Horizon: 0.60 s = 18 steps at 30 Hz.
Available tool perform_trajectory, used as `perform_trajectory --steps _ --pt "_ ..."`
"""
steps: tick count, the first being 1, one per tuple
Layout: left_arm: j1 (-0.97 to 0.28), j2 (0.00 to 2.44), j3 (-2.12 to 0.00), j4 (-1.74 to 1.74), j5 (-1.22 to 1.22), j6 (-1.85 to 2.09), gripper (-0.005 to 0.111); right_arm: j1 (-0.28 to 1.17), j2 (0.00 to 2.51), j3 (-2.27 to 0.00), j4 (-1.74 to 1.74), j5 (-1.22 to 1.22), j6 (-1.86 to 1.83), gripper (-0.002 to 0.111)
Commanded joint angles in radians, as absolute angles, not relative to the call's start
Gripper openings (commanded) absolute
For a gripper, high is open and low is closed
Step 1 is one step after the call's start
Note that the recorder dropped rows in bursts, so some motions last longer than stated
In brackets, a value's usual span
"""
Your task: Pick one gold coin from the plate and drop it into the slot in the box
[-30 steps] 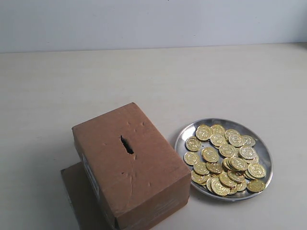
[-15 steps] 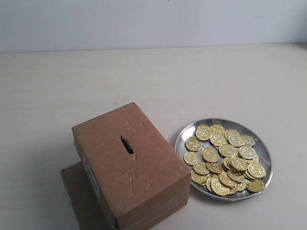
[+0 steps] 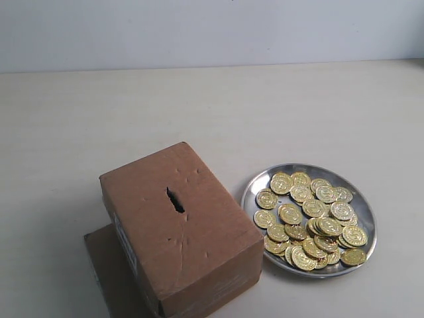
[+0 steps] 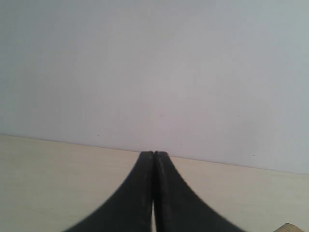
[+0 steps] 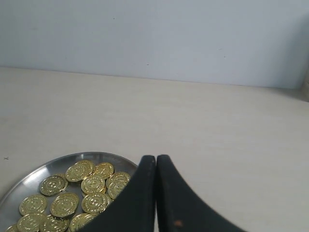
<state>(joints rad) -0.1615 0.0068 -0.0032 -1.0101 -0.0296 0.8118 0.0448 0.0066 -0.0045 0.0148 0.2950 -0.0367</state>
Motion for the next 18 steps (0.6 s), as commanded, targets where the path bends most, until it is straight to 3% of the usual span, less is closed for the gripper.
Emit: perform_trajectory --steps 1,18 --pt "-0.16 0.0 0.0 -1.006 -0.035 0.816 0.0 0.041 0.0 0.0 0.009 0.283 -0.039 0.0" --pt "-0.16 0.0 0.0 -0.916 -0.007 0.923 0.0 0.041 0.0 0.0 0.009 0.283 -0.039 0.0"
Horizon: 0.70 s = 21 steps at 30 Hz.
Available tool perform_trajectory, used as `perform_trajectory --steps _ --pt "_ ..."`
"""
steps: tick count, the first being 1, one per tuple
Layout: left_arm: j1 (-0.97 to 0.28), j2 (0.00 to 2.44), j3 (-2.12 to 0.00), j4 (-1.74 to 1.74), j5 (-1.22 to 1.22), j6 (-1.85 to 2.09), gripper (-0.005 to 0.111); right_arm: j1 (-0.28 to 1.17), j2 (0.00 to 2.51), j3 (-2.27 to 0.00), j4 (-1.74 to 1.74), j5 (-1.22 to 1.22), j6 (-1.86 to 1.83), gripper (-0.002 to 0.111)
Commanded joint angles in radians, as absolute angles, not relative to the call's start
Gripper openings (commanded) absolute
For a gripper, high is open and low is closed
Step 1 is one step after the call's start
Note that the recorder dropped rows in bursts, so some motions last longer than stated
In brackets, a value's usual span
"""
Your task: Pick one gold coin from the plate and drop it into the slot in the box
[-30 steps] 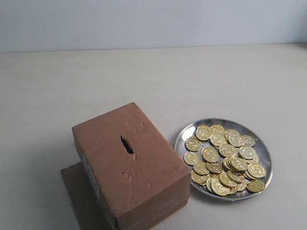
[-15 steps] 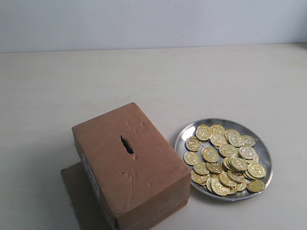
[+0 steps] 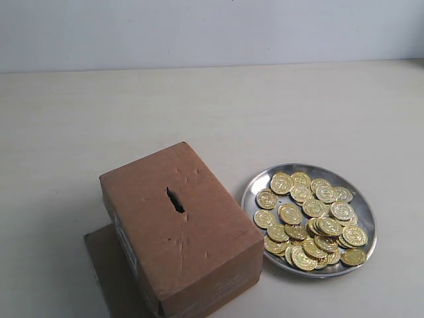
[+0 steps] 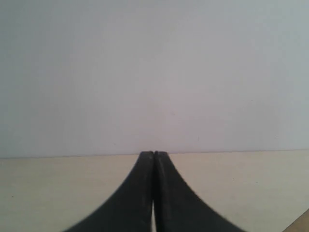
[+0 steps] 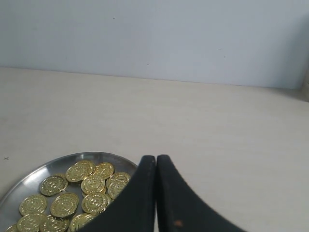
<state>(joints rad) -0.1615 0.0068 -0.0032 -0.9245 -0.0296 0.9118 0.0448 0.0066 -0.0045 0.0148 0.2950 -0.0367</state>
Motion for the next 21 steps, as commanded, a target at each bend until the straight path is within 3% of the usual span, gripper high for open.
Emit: perform_trajectory --steps 1,7,13,21 --pt "-0.16 0.0 0.0 -0.914 0.025 0.928 0.0 0.041 0.0 0.0 0.009 0.283 -0.039 0.0" --pt "-0.16 0.0 0.0 -0.721 0.352 0.933 0.0 0.041 0.0 0.0 0.009 0.283 -0.039 0.0" --pt "-0.16 0.0 0.0 -0.662 0.356 0.784 0.0 0.041 0.0 0.0 0.009 0.283 -0.039 0.0" --pt "-0.16 0.0 0.0 -0.235 0.35 0.196 0.0 0.041 0.0 0.0 0.009 0.283 -0.039 0.0"
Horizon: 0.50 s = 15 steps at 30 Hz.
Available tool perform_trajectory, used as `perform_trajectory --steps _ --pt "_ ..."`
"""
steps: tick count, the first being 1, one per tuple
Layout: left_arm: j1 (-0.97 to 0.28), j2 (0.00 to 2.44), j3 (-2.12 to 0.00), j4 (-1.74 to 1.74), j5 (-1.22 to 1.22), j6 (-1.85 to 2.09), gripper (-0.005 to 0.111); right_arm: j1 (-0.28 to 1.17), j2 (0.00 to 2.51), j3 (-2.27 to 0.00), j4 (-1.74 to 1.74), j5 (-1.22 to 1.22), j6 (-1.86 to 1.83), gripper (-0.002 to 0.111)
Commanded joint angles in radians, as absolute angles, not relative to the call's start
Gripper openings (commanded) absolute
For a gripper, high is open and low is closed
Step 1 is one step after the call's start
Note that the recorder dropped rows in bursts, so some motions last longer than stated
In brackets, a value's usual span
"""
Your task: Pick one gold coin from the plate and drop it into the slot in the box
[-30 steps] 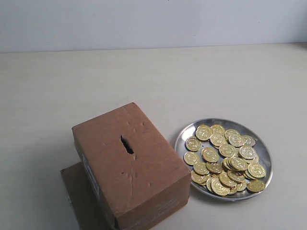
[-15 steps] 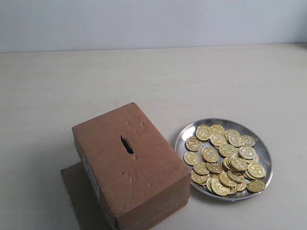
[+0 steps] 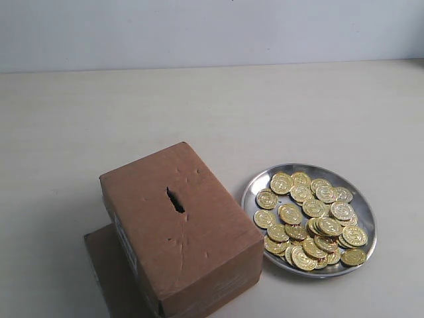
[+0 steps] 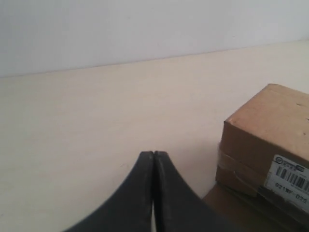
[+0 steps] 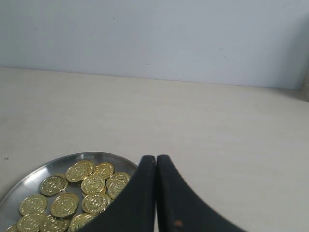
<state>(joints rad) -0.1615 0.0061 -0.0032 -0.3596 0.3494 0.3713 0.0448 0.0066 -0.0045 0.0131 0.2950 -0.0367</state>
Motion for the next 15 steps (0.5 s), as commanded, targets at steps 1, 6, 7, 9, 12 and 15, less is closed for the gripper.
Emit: perform_trajectory --steps 1,6,7,9,12,15 --pt "-0.16 0.0 0.0 -0.235 0.35 0.194 0.0 0.041 0.0 0.0 0.009 0.283 -0.039 0.0" --pt "-0.16 0.0 0.0 -0.23 0.359 0.192 0.0 0.041 0.0 0.0 0.009 0.283 -0.039 0.0" --pt "-0.16 0.0 0.0 -0.22 0.359 0.182 0.0 0.041 0.0 0.0 0.009 0.283 -0.039 0.0" --pt "-0.16 0.0 0.0 -0.181 0.359 0.132 0.0 0.041 0.0 0.0 0.009 0.283 -0.039 0.0" --pt "-0.16 0.0 0.0 -0.106 0.359 0.04 0.0 0.041 0.0 0.0 0.009 0.283 -0.039 0.0" --pt "-0.159 0.0 0.0 -0.057 0.357 0.021 0.0 0.041 0.0 0.0 0.009 0.283 -0.039 0.0"
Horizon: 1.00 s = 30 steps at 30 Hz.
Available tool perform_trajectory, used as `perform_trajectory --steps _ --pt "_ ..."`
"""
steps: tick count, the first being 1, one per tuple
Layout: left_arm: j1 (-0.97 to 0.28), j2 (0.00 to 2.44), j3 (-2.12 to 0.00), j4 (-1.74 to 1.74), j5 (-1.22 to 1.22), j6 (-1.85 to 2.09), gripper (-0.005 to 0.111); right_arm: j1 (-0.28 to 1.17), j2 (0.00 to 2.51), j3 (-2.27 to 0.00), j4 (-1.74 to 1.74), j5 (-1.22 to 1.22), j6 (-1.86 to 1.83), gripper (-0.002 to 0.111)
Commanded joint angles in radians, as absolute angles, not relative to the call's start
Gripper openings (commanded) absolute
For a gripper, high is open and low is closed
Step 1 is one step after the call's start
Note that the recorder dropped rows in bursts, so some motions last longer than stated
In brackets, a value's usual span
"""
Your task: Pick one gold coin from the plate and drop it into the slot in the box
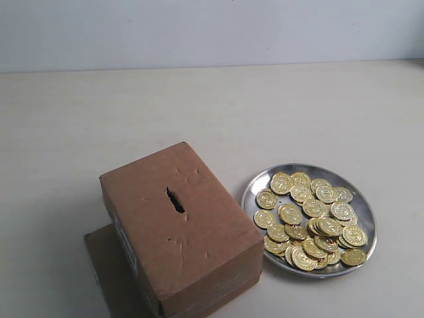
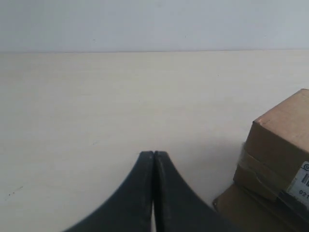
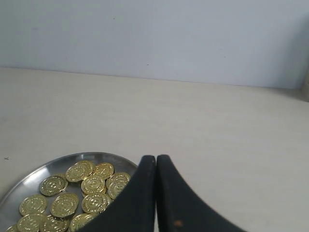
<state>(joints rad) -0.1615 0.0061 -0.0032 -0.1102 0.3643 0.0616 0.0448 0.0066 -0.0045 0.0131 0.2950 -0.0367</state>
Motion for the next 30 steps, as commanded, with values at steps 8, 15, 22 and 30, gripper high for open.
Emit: perform_trajectory --steps 8,15,22,30 --pt "-0.139 0.0 0.0 -0.055 0.357 0.019 0.0 0.041 0.0 0.0 0.012 0.283 -0.039 0.0" --pt "-0.139 0.0 0.0 -0.055 0.357 0.019 0.0 0.041 0.0 0.0 0.012 0.283 -0.039 0.0" --pt "-0.139 0.0 0.0 -0.055 0.357 0.019 0.0 0.041 0.0 0.0 0.012 0.283 -0.039 0.0" --pt "-0.139 0.0 0.0 -0.055 0.357 0.023 0.0 0.041 0.0 0.0 0.012 0.283 -0.039 0.0"
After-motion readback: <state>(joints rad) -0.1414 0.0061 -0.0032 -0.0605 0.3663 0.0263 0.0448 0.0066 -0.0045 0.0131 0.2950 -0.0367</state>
